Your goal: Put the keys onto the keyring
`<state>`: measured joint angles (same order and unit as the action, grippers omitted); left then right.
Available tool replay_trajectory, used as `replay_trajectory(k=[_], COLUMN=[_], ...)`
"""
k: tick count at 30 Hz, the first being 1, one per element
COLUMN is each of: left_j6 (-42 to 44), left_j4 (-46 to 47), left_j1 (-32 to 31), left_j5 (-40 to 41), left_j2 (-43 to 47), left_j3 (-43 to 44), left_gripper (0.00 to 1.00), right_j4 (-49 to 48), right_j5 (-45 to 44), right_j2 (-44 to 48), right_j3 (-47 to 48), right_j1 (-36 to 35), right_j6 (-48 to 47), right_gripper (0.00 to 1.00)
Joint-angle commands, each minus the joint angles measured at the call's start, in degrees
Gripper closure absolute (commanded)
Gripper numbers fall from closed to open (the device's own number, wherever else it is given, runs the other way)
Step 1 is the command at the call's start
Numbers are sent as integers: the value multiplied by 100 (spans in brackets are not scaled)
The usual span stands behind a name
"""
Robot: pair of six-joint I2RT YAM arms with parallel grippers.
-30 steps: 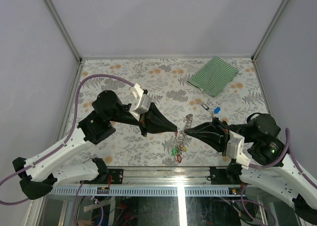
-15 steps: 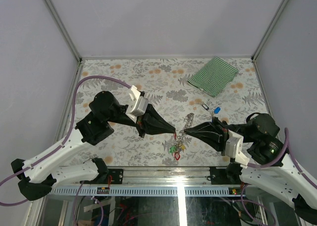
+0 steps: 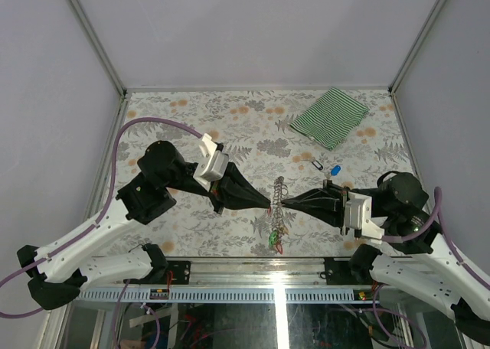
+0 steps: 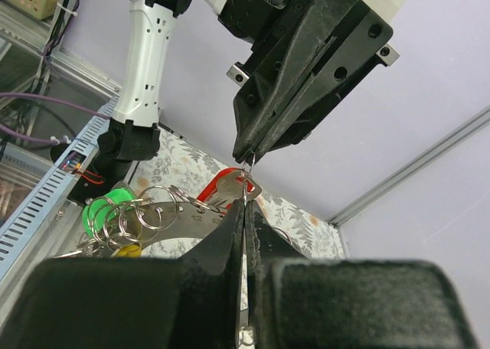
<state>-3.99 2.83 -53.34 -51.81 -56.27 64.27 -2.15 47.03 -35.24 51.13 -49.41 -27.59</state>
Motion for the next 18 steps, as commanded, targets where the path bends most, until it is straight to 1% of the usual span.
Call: replay_trajectory(k=[1,18], left_j6=[92,111], left_j4=[233,256], left_j1=[-48,-64], left_j5=[-129,-47], left_j2=[29,22], left_j3=[103,96], left_gripper=[100,100], right_j4=[-630,-620], right_j5=[-89,-18], right_j2=[-39,-38], right_j3=[219,257], right_j1=[-7,-6], right_j6=[273,343], right_gripper=[99,99])
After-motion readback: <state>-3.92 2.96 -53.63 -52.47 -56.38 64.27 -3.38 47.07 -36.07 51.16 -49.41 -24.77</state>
